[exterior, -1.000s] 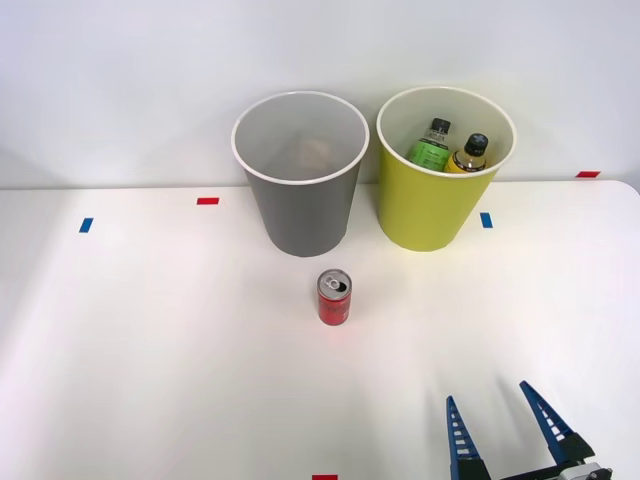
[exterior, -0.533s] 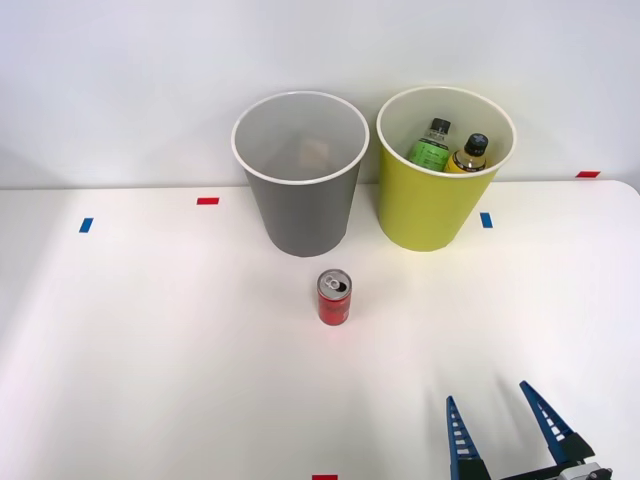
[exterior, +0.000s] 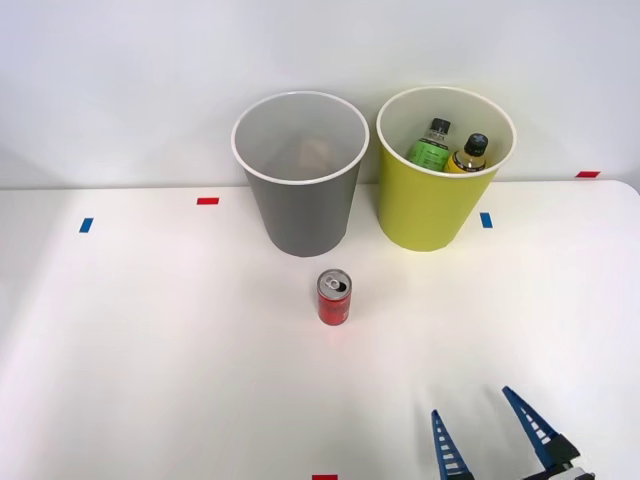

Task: Put cans in the gray bin, plastic bottles in the light green bin

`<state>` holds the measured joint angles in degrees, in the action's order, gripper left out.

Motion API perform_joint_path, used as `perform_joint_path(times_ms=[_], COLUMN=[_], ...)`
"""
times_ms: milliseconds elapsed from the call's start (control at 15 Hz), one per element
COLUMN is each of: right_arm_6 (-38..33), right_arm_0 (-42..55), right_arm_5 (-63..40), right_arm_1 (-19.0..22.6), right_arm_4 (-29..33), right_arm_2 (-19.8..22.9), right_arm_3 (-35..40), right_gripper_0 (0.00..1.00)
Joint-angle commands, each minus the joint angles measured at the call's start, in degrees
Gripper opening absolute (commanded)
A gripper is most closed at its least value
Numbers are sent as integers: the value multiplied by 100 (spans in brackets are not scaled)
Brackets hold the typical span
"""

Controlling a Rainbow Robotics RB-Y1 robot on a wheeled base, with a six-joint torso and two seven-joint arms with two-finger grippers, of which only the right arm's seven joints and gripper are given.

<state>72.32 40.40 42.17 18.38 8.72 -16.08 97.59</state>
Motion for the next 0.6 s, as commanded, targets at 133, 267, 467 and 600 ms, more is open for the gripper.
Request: perform_joint_path(times_ms=[133,267,467,600], right_arm_6=[265,836,2137,2489], right_arm_0=[-287,-489,-788,-999], right_arm_5=[-7,-60,-367,-534], right_arm_1=[553,641,729,755], right_arm_4=[33,-485,-1610,-2006], right_arm_2=[-369,-721,-1213,-1389], right_arm_3=[217,217,217,217], right_gripper_0=[100,100,100,100])
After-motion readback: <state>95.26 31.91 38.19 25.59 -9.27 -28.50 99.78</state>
